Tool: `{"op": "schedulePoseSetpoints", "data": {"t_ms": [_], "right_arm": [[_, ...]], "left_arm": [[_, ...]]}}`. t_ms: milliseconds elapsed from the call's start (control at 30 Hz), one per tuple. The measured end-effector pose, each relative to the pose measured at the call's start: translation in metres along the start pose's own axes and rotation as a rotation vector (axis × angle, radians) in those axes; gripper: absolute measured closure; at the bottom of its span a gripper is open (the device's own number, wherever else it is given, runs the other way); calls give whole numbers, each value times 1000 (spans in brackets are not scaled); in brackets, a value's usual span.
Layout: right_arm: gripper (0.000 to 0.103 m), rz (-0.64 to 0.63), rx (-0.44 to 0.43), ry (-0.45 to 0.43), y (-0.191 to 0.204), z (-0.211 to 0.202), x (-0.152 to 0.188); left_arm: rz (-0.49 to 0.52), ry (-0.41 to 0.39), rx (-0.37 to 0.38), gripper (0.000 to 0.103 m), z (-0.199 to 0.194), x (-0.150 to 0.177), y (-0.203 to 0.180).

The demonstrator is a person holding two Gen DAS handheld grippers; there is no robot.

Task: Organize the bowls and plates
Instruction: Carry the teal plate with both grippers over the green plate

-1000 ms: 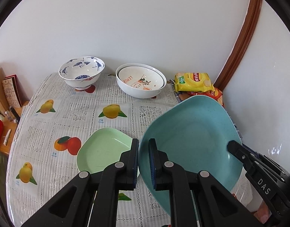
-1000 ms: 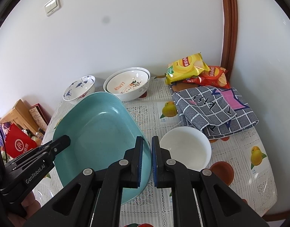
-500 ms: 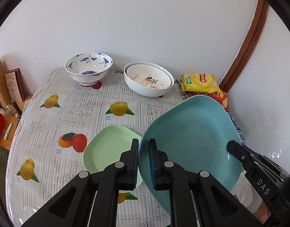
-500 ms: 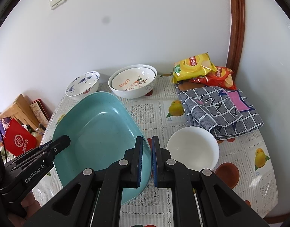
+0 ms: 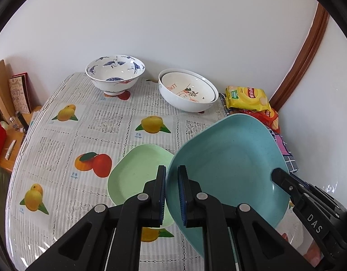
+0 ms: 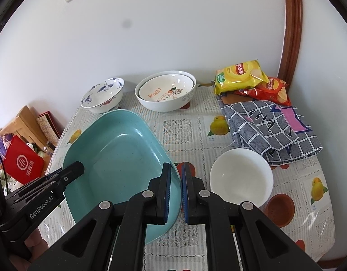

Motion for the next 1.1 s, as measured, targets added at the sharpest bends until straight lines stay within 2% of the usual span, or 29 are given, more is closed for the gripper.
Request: {"op": "schedulePoseSetpoints", "data": {"t_ms": [1100], "right_arm": [[94,-71,-24,119,46,74,2]], "left_arm": [[-102,99,-41,93,53,8,66]]}}
Point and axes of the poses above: each gripper's, at about its wrist camera, not at the fingertips, and z roughly the way its jaws point, y to its left, x to its underside, the point moved 3 cm from there along z, roughly the way its jaws point, and after that the axes turned 12 degrees about y, right-handed, at the moved point
